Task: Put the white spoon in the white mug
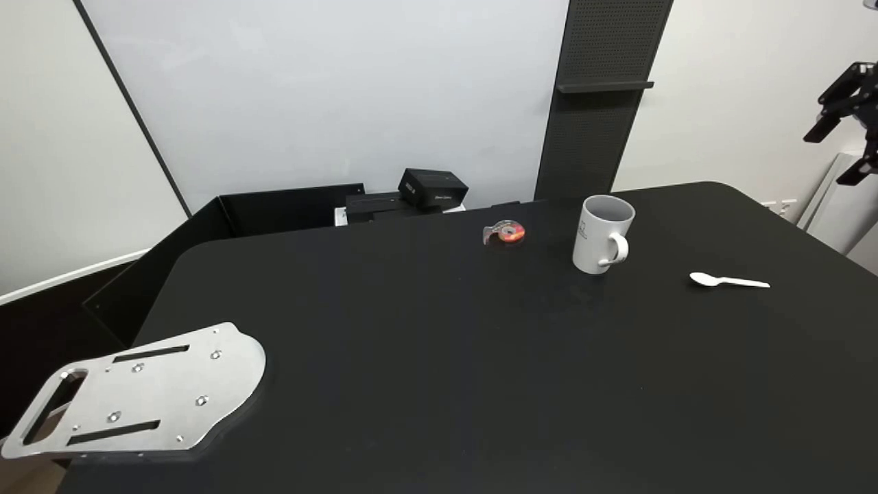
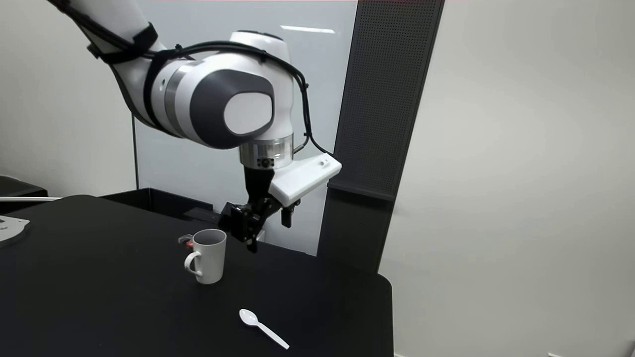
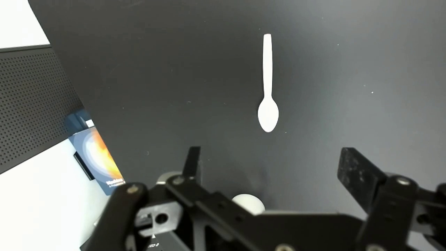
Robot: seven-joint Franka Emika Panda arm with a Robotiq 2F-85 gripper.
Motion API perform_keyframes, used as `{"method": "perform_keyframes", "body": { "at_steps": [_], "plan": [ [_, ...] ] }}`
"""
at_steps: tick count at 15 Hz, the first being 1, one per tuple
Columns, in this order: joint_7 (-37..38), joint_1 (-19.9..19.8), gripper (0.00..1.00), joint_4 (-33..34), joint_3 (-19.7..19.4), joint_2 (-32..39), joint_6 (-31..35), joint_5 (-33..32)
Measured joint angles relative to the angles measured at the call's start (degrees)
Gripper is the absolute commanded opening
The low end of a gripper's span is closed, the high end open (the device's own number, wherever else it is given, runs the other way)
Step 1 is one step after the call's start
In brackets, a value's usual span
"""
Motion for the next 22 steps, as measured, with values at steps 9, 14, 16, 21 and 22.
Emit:
{"method": "perform_keyframes", "body": {
  "at_steps": [9, 14, 16, 21, 22],
  "plan": [
    [-0.36, -5.21, 1.00, 3.81, 4.65, 8.08, 2.92, 0.00],
    [-0.49, -7.08, 1.00, 4.89, 6.88, 10.78, 3.35, 0.00],
    [-0.40, -7.23, 1.00, 4.97, 7.22, 11.48, 3.42, -0.13],
    [-0.28, -7.22, 1.00, 5.16, 7.21, 11.57, 1.55, -0.41],
    [-0.28, -7.22, 1.00, 5.18, 7.21, 11.57, 1.53, -0.42]
  ]
}}
